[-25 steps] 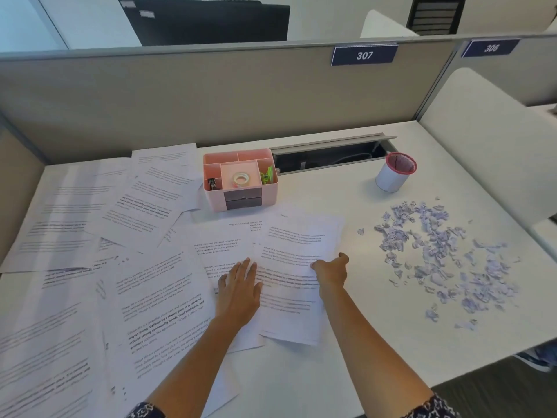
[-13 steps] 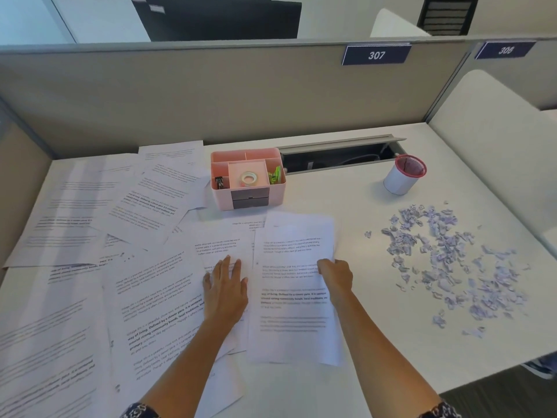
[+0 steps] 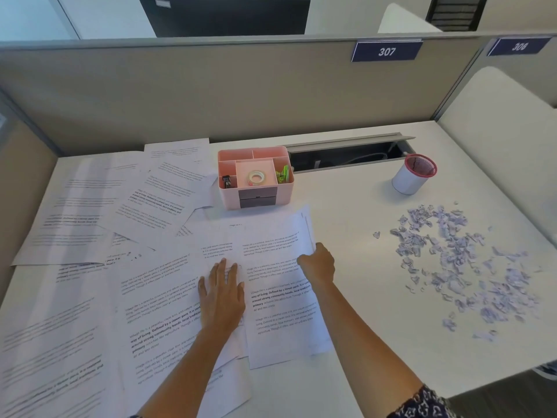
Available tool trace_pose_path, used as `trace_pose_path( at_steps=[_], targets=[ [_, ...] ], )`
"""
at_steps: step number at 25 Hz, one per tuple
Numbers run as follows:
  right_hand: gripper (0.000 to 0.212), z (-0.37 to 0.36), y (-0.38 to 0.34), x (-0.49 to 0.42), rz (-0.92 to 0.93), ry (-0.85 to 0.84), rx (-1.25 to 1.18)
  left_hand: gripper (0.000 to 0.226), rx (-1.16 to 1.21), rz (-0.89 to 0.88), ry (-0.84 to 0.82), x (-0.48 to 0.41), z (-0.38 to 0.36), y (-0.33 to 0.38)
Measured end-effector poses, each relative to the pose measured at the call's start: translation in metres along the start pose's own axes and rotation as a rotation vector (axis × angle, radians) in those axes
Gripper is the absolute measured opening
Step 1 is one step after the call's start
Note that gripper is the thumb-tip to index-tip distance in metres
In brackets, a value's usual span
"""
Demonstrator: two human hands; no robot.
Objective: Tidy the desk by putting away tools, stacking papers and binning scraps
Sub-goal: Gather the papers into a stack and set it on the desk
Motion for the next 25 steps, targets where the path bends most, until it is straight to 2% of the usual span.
trace_pose_path(
  at_steps=[5, 8, 13, 18, 21, 25],
  targets=[
    [0.066, -0.015, -0.009, -0.002, -0.052, -0.033, 0.037, 0.049, -0.017, 0.014, -0.038, 0.0, -0.004, 0.001],
    [0.052, -0.011, 0.0, -0.006, -0.118, -0.034, -0.033, 0.049, -0.019, 0.013, -0.043, 0.0, -0.005, 0.001],
    [0.023, 0.004, 0.012, -0.01, -0.112, -0.045, -0.189, 0.049, 0.002, -0.003, -0.026, 0.002, -0.001, -0.002],
    [0.031, 0.026, 0.037, -0.013, -0.151, -0.122, -0.33, 0.052, 0.001, -0.026, 0.031, 0.001, 0.002, -0.004],
    [0.03, 0.052, 0.048, -0.013, -0.164, -0.138, -0.393, 0.057, -0.029, -0.056, 0.045, 0.002, 0.003, -0.003],
    [0.024, 0.085, 0.051, -0.006, -0.186, -0.144, -0.416, 0.052, -0.043, -0.047, 0.032, 0.001, 0.005, 0.002]
  ],
)
Point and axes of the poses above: each hand's wrist, its own x-axis away from the middle knuckle, its own z-axis out of the back of the hand, y = z × x, the point moved 10 cm from there along -x, towards the middle knuckle, and after that the axes turned 11 degrees about -x, right-handed, at the moved point
